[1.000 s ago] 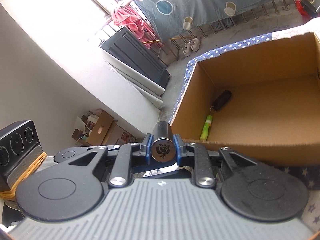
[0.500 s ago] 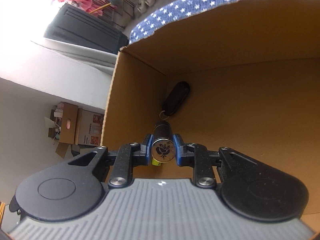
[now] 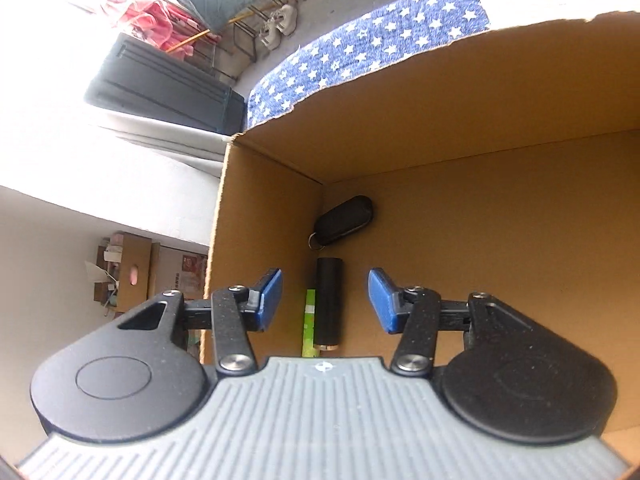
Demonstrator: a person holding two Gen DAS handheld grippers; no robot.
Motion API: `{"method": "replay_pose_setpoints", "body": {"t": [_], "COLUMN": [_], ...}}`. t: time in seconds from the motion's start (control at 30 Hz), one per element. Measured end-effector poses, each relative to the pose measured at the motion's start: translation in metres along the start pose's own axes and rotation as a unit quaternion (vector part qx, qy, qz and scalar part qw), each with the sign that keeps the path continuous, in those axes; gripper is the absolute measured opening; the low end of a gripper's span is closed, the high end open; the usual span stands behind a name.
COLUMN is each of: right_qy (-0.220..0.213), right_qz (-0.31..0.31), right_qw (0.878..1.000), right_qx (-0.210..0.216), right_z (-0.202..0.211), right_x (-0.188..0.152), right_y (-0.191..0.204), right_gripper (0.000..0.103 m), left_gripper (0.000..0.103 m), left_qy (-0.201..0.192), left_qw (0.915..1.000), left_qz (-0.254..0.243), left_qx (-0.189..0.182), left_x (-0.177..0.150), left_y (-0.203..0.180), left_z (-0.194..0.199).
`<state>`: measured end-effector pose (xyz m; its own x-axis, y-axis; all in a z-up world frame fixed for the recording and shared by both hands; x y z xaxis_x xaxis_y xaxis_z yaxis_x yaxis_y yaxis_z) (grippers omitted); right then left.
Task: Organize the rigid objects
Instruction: 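Carry the black tube into the box and open the right tool, then move the right tool back toward the pink lid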
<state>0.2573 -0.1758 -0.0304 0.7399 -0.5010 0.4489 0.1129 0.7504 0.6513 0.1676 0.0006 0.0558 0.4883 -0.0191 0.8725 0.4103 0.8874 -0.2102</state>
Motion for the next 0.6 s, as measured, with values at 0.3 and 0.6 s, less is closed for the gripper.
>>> {"method": "replay_pose_setpoints", "body": {"t": [0.3,0.6], "right_qy": [-0.110,-0.156], "right_qz": [-0.035,-0.093], "right_qw": [0.990,0.981], "right_qx": [0.081,0.072], "right_z": [0.155,0.205], "right_x": [-0.052,-0.178], "right_y": [-0.018,-0.060], "right_gripper": [0.054,0.057], "left_gripper": [0.050,0.053], "left_qy": [0.024,0.095], "left_qw": [0.9990,0.9930], "left_qz": [-0.027,-0.061], "left_qx": [-0.025,-0.034], "left_x": [-0.040,-0.111], "left_y": [-0.016,-0.043], "left_z": [0.031,0.030]}}
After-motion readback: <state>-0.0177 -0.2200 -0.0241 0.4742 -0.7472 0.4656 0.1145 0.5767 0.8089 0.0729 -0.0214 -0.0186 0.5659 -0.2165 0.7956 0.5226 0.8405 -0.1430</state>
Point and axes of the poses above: each gripper's, at about its wrist camera, not at the fingertips, and z roughly against the way its jaws point, y to its left, x to its top, the point moved 7 cm from there along -z, roughly the way its jaws point, and after that the axes turned 15 degrees about -y, right-handed, at the moved point
